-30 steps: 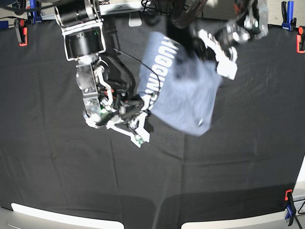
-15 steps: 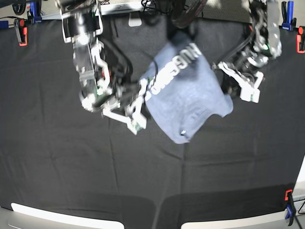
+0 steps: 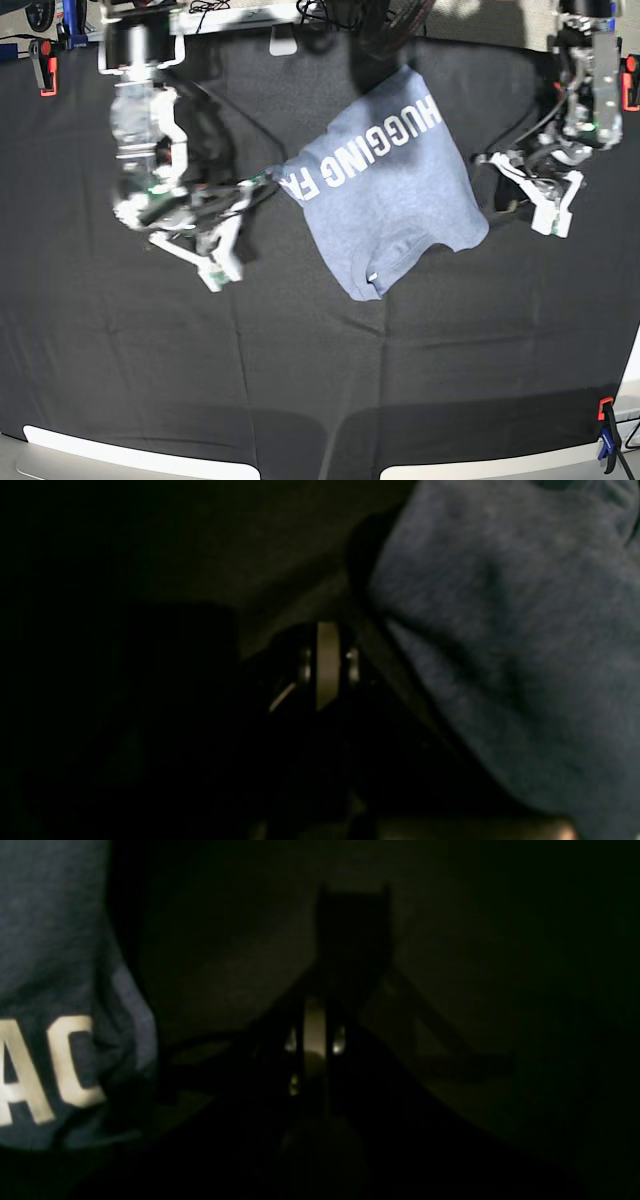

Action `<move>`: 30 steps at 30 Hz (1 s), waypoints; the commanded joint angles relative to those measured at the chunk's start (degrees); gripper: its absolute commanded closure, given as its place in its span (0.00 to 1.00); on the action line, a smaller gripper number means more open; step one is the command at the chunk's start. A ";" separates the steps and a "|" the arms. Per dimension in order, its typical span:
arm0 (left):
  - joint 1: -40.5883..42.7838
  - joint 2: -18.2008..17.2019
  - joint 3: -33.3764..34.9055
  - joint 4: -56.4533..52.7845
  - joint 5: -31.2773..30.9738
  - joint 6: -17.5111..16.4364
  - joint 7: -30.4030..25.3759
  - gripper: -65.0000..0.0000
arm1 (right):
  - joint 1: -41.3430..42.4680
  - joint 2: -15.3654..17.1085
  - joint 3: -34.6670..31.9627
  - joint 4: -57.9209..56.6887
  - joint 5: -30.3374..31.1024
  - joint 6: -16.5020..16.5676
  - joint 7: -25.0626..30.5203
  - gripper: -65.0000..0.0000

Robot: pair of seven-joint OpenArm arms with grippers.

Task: Layout the t-shirt on the table in an organized manner, then fold the t-shirt properly
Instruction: 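Grasp the folded shirt with both grippers and rotate it on the table, then lower the folded shirt flat and open both grippers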

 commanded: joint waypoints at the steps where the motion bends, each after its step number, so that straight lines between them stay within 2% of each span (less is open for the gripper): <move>1: 0.70 -0.35 -0.09 2.08 -1.09 -0.42 -0.63 1.00 | 1.09 0.52 0.20 0.94 1.31 0.04 1.20 1.00; 4: 4.85 0.09 -0.09 5.46 -1.05 -0.42 -0.72 1.00 | 1.07 0.90 0.15 0.92 1.53 0.04 1.70 1.00; 7: 10.32 1.46 -0.09 9.88 -1.03 -0.44 -0.74 1.00 | 1.07 0.87 0.11 0.92 5.55 0.11 1.99 1.00; 12: 17.94 6.14 -0.07 16.61 -1.05 -0.59 -1.29 1.00 | 0.66 -0.92 0.04 0.92 9.73 5.25 0.09 1.00; 14: 19.10 8.63 -0.07 17.00 -1.01 -1.60 -2.51 1.00 | -0.07 -2.14 0.04 0.92 10.62 6.36 -0.48 1.00; 18: 18.53 12.11 -0.07 16.70 0.90 -1.73 -3.93 1.00 | -2.47 -3.06 0.04 0.94 10.08 6.51 -0.50 1.00; 25: 13.57 12.22 -0.07 14.43 1.99 -1.42 -5.11 1.00 | -7.96 -3.04 0.07 0.98 10.23 6.95 0.24 1.00; 30: 8.63 12.20 -0.07 6.51 3.50 -1.09 -6.78 1.00 | -12.13 -3.21 -0.07 4.22 10.62 6.95 1.16 1.00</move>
